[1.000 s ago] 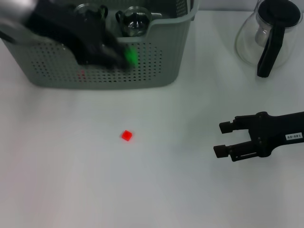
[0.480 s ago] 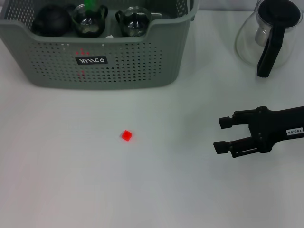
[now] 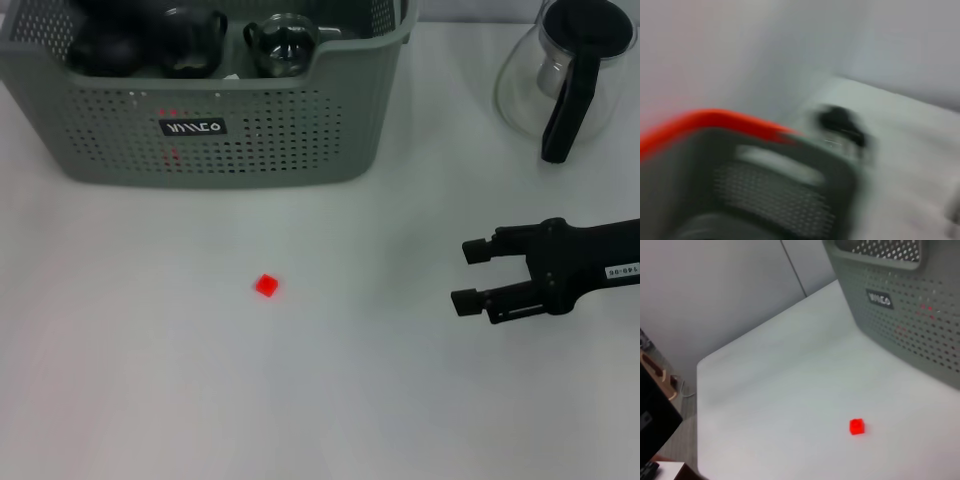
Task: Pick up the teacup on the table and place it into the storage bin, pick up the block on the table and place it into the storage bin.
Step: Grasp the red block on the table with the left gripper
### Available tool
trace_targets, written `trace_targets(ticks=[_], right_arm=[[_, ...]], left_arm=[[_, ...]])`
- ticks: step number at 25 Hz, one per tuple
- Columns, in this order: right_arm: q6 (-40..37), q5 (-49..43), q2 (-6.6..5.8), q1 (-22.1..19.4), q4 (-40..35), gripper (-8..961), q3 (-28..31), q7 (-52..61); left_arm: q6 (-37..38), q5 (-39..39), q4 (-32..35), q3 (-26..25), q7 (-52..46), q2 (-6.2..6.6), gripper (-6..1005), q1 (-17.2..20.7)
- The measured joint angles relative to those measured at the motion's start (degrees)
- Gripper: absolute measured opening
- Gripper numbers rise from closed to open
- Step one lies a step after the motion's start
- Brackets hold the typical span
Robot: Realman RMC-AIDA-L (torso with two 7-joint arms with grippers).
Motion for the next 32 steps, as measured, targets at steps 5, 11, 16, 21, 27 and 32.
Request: trace_targets(ticks=[5, 11, 16, 21, 27, 32], right_arm=[[0.12, 0.02, 0.04, 0.23, -0.03, 879, 1.03, 0.3], [0.44, -0.23, 0.43, 0.44, 0.03, 879, 1.55, 0.23], [0.56, -0.26, 0.62, 1.03, 0.4, 879, 1.62, 0.66], [0.62, -0.12, 1.05, 1.07, 0.52, 878, 1.74, 1.2], [1.11, -0.1, 1.68, 1.22, 0.47, 878, 1.79, 1.55], [1.29, -0.26, 2.0, 1.42, 0.5, 878, 1.78, 1.58]], left_arm=[[5.63, -0.42, 16.2, 8.78, 5.78, -8.45, 939, 5.98], [-1.03, 4.0, 22.21, 27.86, 6.73, -12.24, 944, 13.14], [-7.9, 9.84, 17.5, 39.99, 7.35, -12.28, 945, 13.67], [-14.14, 17.5, 11.3, 50.14, 7.91, -12.15, 939, 12.37], [-20.2, 22.11, 3.63, 56.08, 8.64, -12.13, 933, 9.56], [-23.08, 24.05, -0.47, 58.59, 8.99, -12.24, 934, 8.04]])
